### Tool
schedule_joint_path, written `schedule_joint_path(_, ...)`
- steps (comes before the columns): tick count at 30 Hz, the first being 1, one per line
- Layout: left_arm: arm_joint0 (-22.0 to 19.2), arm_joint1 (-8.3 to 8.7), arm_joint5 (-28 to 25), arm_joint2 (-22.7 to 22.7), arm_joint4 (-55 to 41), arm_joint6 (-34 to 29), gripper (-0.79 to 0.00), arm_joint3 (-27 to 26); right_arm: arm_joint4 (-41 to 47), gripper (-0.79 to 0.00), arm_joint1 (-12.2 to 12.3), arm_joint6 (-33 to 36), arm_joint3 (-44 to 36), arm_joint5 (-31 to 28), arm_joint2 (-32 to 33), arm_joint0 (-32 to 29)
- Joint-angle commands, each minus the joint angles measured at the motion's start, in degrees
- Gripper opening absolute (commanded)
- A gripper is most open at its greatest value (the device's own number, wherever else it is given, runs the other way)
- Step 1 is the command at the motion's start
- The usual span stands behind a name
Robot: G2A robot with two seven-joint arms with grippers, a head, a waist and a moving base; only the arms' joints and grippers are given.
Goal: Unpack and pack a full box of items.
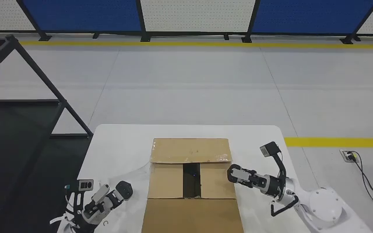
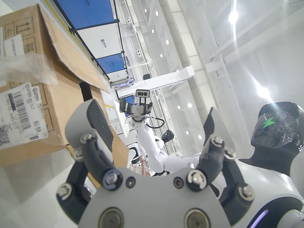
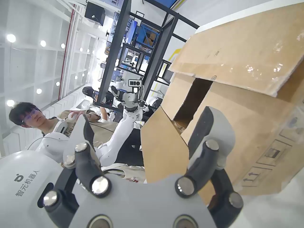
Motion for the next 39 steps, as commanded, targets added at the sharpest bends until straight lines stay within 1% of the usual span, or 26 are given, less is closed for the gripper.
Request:
schedule_joint_path(1, 0.0, -0.01, 0.1, 0.0, 0.0, 0.2, 0.000, -0.1, -0.9, 0.000, -0.1, 0.1, -0.1, 1.4, -0.6, -0.1)
schedule_joint_path(4, 0.2, -0.01, -0.1, 0.2, 0.8, 1.0, 0.000, -1.4, 1.4, 0.000, -1.0, -3.9, 2.9, 6.4, -2.0, 1.3)
schedule_joint_path(6, 0.4, 0.00, -0.3, 0.2, 0.8, 1.3, 0.000, -1.9, 3.3, 0.000, -1.5, -5.5, 4.7, 8.4, -2.7, 2.5)
schedule_joint_path(11, 0.9, 0.04, -0.6, -0.4, 0.1, 2.0, 0.000, -1.7, 6.4, 0.000, -2.7, -6.5, 9.0, 10.3, -4.1, 4.8)
schedule_joint_path(15, 0.9, 0.06, -0.6, -0.4, 0.0, 2.1, 0.000, -1.6, 8.0, 0.000, -3.7, -7.8, 10.8, 11.5, -5.4, 6.5)
schedule_joint_path(22, 0.9, 0.06, -0.6, -0.4, 0.0, 2.1, 0.000, -1.6, 9.5, 0.000, -5.0, -7.9, 10.8, 9.5, -6.4, 8.4)
schedule_joint_path(28, 0.9, 0.06, -0.6, -0.4, 0.0, 2.1, 0.000, -1.6, 9.6, 0.000, -6.6, -10.0, 9.9, 7.5, -8.5, 11.3)
schedule_joint_path(32, 0.9, 0.06, -0.6, -0.4, 0.0, 2.1, 0.000, -1.6, 7.1, 0.000, -8.4, -15.8, 11.5, 6.5, -11.2, 15.1)
schedule_joint_path(39, 0.9, 0.06, -0.6, -0.4, 0.0, 2.1, 0.000, -1.6, 2.7, 0.000, -12.3, -25.1, 18.7, 7.9, -17.7, 22.7)
